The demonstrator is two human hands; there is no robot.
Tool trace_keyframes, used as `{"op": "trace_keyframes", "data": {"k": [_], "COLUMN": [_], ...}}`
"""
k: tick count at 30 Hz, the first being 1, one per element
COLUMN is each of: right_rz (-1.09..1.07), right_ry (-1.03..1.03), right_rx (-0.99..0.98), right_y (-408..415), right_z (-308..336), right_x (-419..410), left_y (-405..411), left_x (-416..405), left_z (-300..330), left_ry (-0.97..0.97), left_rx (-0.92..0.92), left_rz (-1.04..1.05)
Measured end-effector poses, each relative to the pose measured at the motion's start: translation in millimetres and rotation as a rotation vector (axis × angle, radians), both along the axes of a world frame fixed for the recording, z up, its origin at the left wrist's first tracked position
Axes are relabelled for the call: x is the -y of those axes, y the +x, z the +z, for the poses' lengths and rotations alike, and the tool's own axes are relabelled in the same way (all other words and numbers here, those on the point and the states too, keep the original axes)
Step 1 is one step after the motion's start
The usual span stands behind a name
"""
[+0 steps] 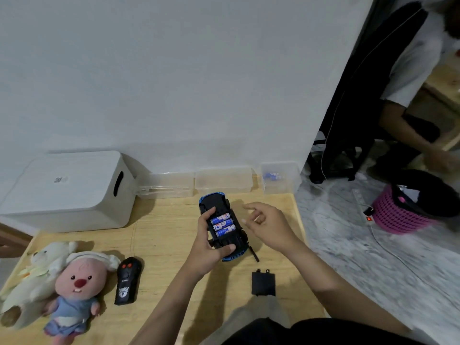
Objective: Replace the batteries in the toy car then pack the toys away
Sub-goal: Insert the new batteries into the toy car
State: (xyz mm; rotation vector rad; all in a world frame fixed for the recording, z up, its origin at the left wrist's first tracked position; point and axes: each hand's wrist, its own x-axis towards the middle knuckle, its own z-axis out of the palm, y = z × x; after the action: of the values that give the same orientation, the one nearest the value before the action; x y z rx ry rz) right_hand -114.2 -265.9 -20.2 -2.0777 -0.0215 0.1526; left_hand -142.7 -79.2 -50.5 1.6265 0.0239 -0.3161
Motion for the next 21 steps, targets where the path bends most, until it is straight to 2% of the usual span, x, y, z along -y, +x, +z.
{"op": "trace_keyframes", "data": {"k": [2, 5, 11, 17, 21], "right_rz": [-0.183, -0.347, -0.426, -0.588, -0.654], "right_ry": [-0.001, -0.174, -0.480, -0.630, -0.537], "right_rx": [-0.064, -0.297, -0.567, -0.465, -0.445], "right_y": [-18.5, -52.7, -101.7, -115.2, -112.2], "right_z": [-17.2, -40.4, -64.7, -78.9, -79.6], "right_x": [4.9, 9.6, -13.9, -43.2, -48.1], "left_y": [-4.6, -14.4, -44.6, -72.4, -87.1], "left_x": [-8.9, -24.1, -49.6, -71.3, -85.7], "left_z": [-5.3, -9.5, -6.0, -6.1, -3.9], "left_ry": [0.008, 0.009, -0.012, 0.006, 0.003], "left_rx": [-0.012, -0.028, -0.051, -0.082, -0.083], "left_rz": [-0.017, -0.038, -0.086, -0.128, -0.147]}}
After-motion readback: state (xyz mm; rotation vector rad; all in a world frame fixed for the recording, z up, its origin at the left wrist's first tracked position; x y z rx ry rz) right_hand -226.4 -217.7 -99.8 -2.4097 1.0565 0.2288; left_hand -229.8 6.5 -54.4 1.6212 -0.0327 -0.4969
